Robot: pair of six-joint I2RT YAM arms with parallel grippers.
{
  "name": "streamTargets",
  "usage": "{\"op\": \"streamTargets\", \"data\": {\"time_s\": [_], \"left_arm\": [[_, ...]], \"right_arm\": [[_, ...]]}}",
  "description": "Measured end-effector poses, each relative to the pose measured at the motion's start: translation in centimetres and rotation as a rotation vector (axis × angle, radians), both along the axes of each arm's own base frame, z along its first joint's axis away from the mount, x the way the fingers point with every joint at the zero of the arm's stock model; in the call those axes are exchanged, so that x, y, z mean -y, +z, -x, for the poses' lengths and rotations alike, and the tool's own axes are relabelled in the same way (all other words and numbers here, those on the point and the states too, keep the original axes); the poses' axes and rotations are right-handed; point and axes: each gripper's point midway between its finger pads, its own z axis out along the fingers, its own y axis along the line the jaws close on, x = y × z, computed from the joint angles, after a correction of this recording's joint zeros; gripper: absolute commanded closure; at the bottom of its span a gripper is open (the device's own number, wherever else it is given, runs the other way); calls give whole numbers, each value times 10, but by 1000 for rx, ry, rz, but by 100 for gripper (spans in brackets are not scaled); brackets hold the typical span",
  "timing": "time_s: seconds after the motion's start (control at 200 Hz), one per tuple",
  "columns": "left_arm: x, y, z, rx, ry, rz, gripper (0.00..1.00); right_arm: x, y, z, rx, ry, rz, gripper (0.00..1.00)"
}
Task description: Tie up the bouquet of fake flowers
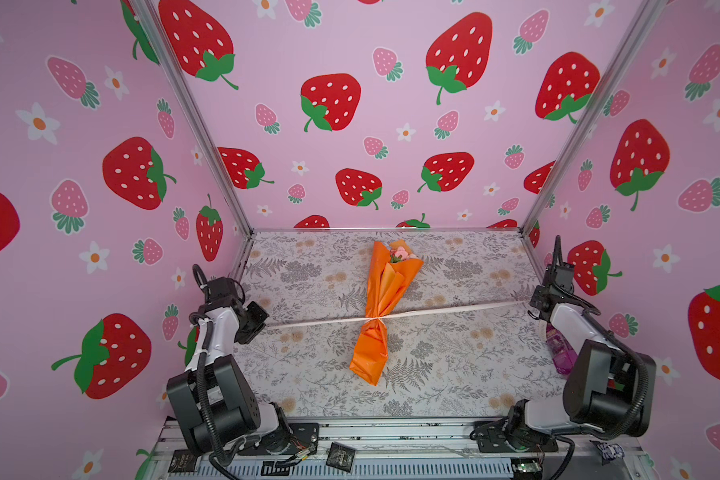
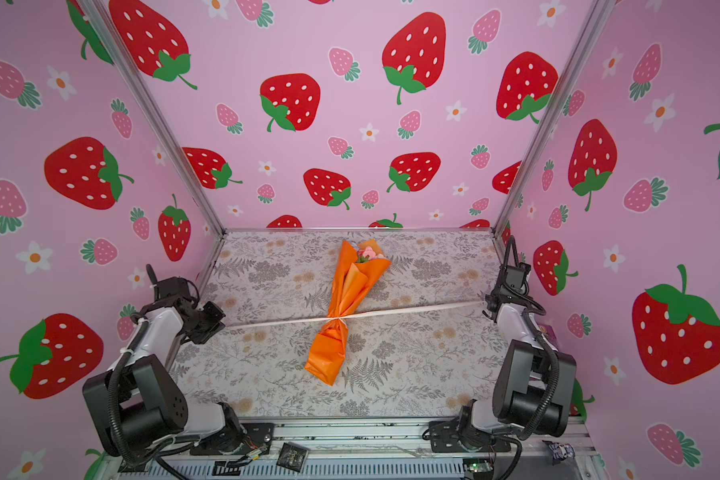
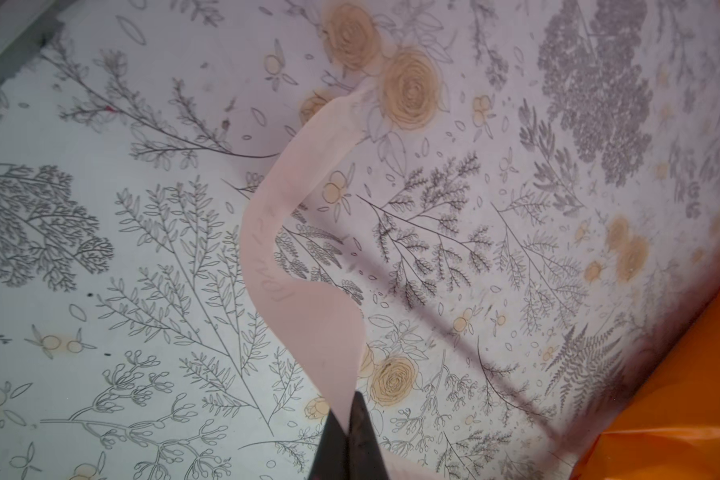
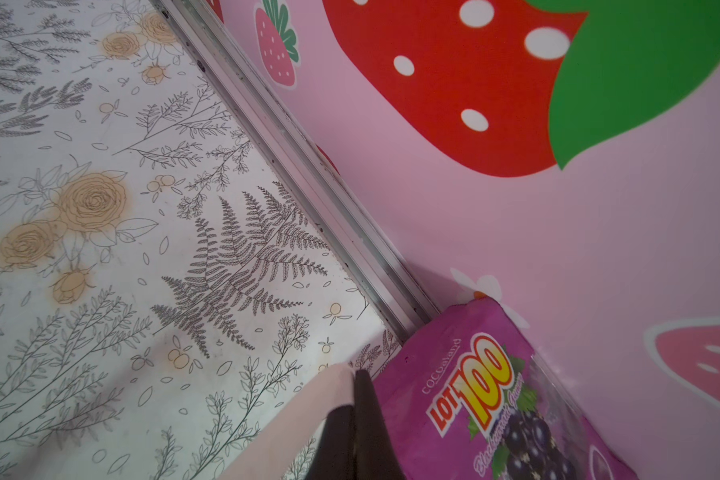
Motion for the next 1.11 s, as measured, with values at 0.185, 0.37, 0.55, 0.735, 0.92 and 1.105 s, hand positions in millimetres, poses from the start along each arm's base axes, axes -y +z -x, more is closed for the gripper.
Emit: {"op": "streamTargets", "data": {"time_s": [0.185,0.37,0.55,0.735,0.92,1.105], "left_arm": [[0,-14,12,-66,-5,65,100],[-3,-7,16,-69,-10,63,100],[6,-1,10,-42,-65,63,100],[41,18,-23,33,-240,16,87],[52,18,-28,34,-258,2,55],[43,36,-23,69,-215,-84,40]], "right_arm": [[2,-2,-6,-4,4,-6,100],[7,11,-16,26,3,-5,100],[4,28,-33,83,60,-40,100],[-31,43,-58,129,220,-76,100],[-89,42,-82,96,425,-135,60],[-136,36,-79,54,510,-216,37]]}}
